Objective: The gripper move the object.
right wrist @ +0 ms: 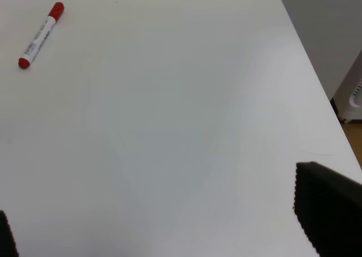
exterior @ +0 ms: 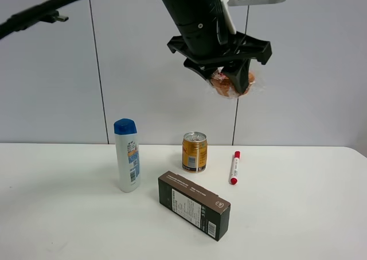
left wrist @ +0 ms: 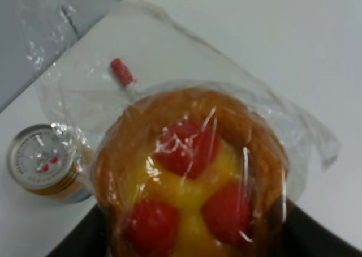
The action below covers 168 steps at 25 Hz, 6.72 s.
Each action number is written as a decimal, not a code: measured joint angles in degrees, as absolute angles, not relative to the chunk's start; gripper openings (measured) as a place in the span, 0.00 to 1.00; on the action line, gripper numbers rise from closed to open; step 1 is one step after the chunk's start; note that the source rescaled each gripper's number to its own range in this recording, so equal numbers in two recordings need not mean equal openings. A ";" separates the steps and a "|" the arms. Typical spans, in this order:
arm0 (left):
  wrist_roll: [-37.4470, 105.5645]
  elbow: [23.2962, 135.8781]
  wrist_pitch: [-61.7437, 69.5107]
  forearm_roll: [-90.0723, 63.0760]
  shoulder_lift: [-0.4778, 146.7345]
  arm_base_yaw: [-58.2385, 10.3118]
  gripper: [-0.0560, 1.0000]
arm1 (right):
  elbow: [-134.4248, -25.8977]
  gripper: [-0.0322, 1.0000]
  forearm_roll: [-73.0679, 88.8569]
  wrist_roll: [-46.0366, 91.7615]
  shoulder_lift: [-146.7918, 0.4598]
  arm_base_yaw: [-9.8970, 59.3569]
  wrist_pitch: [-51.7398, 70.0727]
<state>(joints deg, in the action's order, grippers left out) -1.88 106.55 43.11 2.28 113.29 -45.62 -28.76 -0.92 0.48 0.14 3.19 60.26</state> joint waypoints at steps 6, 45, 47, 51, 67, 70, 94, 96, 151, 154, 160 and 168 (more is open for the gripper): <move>-1.88 106.55 39.60 5.94 113.26 -41.54 0.07 | -28.76 1.00 -0.92 0.48 0.14 3.19 60.26; 4.89 106.55 33.79 7.75 125.88 -26.77 0.07 | -28.76 1.00 -0.92 0.48 0.14 3.19 60.26; 4.82 106.55 34.16 7.88 124.04 -25.76 0.07 | -28.76 1.00 -0.92 0.48 0.14 3.19 60.26; 3.96 106.55 37.46 8.11 119.93 -24.32 0.07 | -28.76 1.00 -0.92 0.48 0.14 3.19 60.26; 2.15 94.71 55.10 2.72 99.52 -23.99 0.07 | -28.76 1.00 -0.92 0.48 0.14 3.19 60.26; 1.92 85.22 54.14 1.40 93.95 -25.01 0.07 | -28.76 1.00 -0.92 0.48 0.14 3.19 60.26; 2.38 40.83 3.42 -5.85 95.41 -34.71 0.07 | -28.76 1.00 -0.92 0.48 0.14 3.19 60.26; 2.41 40.58 2.85 -5.85 98.05 -34.71 0.07 | -28.76 1.00 -0.92 0.48 0.14 3.19 60.26; 9.83 63.77 41.13 2.60 77.81 -33.23 1.00 | -28.76 1.00 -0.92 0.48 0.14 3.19 60.26; 9.83 64.77 48.90 9.64 77.11 -30.17 1.00 | -28.76 1.00 -0.92 0.48 0.14 3.19 60.26; 9.73 64.94 62.23 11.89 72.53 -19.18 1.00 | -28.76 1.00 -0.92 0.48 0.14 3.19 60.26; 9.59 64.94 68.80 7.46 55.35 -5.98 1.00 | -28.76 1.00 -0.92 0.48 0.14 3.19 60.26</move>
